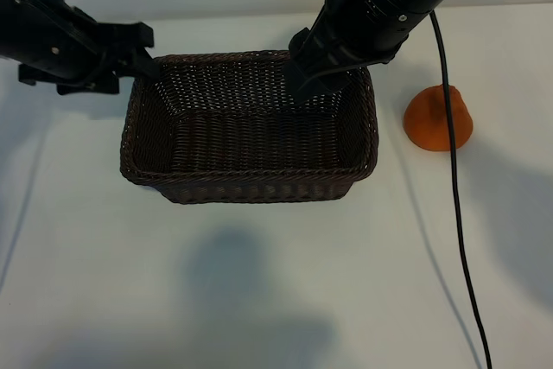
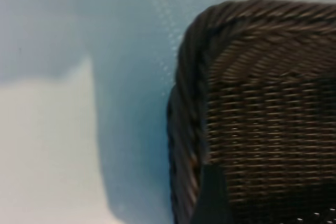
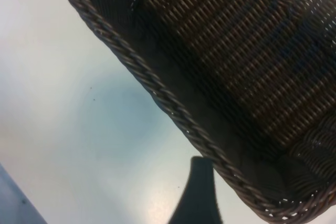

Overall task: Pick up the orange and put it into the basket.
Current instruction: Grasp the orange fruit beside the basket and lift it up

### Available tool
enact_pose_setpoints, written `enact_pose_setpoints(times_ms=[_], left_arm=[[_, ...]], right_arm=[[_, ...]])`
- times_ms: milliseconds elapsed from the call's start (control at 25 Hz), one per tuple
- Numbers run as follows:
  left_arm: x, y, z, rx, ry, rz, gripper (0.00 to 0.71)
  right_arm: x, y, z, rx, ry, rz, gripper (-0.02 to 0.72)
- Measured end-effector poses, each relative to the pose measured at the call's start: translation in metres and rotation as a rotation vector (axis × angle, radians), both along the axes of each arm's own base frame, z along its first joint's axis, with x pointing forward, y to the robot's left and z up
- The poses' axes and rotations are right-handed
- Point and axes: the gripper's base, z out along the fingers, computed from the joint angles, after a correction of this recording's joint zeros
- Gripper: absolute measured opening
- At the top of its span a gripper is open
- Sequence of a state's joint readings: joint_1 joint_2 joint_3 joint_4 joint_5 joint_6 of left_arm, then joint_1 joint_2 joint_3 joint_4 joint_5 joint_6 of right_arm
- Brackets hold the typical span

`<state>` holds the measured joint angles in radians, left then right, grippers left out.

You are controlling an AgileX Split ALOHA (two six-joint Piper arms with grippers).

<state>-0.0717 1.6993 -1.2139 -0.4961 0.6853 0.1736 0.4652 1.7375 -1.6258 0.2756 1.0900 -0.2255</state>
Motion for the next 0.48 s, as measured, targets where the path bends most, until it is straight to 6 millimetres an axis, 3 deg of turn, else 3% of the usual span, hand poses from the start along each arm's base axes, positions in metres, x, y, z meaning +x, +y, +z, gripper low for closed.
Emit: enact_pose_setpoints(times_ms=[240,480], left_arm=[[-0.012,0.000,0.025,-0.007,-0.055,-0.010,0.594],[-0.015,0.000,0.029,-0.009,-0.058,-0.016,0.593]], right_arm=[[0.001,-0.011,-0.001,-0.123,-0.024,-0.031,0.593],[0.010,-0.034,0.002,-0.278,-0.100,-0.189,0.593]])
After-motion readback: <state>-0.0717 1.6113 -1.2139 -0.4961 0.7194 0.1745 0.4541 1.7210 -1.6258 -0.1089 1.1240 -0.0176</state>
